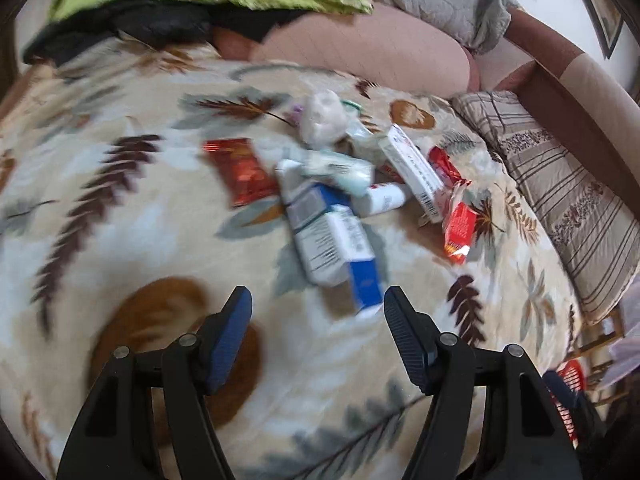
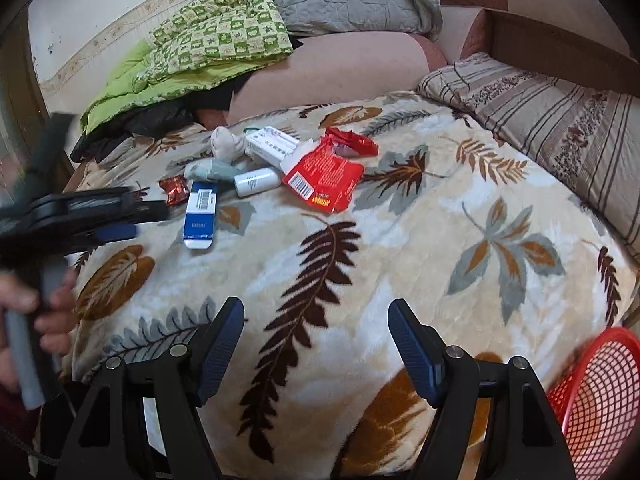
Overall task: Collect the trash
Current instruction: 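Grasp the white barcode medicine box with the left tool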
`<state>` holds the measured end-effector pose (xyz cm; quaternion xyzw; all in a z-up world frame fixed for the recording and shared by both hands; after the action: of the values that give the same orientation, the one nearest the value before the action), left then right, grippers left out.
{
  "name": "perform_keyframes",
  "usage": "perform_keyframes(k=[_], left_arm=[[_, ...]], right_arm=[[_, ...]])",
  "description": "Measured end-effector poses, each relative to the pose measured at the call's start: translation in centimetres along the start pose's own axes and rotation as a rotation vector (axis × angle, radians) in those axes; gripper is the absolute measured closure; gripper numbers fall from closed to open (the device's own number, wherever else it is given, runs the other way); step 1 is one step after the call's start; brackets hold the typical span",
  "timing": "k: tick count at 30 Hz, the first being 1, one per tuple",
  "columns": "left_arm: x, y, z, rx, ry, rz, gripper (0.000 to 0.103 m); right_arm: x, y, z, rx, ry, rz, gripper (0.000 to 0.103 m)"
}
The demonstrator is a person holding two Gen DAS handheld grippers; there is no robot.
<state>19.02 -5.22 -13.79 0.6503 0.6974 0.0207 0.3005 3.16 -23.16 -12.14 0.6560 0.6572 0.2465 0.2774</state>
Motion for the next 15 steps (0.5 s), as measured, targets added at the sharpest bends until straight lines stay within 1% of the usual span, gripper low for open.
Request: perform_keyframes(k=[2, 4, 5, 7, 9, 10, 12, 15], left_arm=[[-0.7, 0.9, 1.5, -0.004, 0.040, -0.007, 0.035], [-1.1, 2.0, 3.2, -0.023, 0.129, 0.020, 0.035], [-1.4, 2.4, 4.1, -0.051, 0.178, 0.039, 0.035], [-2.0, 2.9, 5.4, -0.063, 0.206, 0.074, 0.035], [-2.2, 3.1, 6.4, -0.054, 0.196, 0.082, 0.035], [-2.2, 3.2, 6.7, -0.055, 0.196, 0.082, 0.044], [-1.8, 3.1, 7.0, -0.052, 0.195, 0.085, 0.067], [-1.0, 2.6, 6.4, -0.070, 0.173, 0.092, 0.068]], right_arm=[[-0.6, 0.6, 0.1, -0.007, -0.010, -0.003, 0.024], [-1.5, 1.4, 0.5, -0.010, -0.015, 0.010, 0.024], [-2.0, 1.9, 0.6, -0.014, -0.015, 0.019, 0.024], [-2.8, 3.1, 1.0, -0.022, -0.004, 0.032, 0.024], [-3.0, 4.4, 1.6, -0.025, 0.017, 0.039, 0.024], [-3.0, 5.3, 2.2, -0.030, 0.029, 0.040, 0.024], [-2.9, 6.4, 3.3, -0.026, 0.032, 0.027, 0.024], [-2.5, 8.2, 5.9, -0.014, 0.039, 0.018, 0.024]])
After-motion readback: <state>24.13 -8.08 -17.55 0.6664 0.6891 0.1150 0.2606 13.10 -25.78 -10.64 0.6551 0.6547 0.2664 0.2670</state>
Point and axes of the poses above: each gripper's, at about its wrist camera, not at the fingertips, and z roughly the way its jaws point, x to its left, y to its top, the point moved 6 cm from there along z, roughly the way its jaws point, and after that the axes turned 13 degrees about -z, right-handed, at the moved point
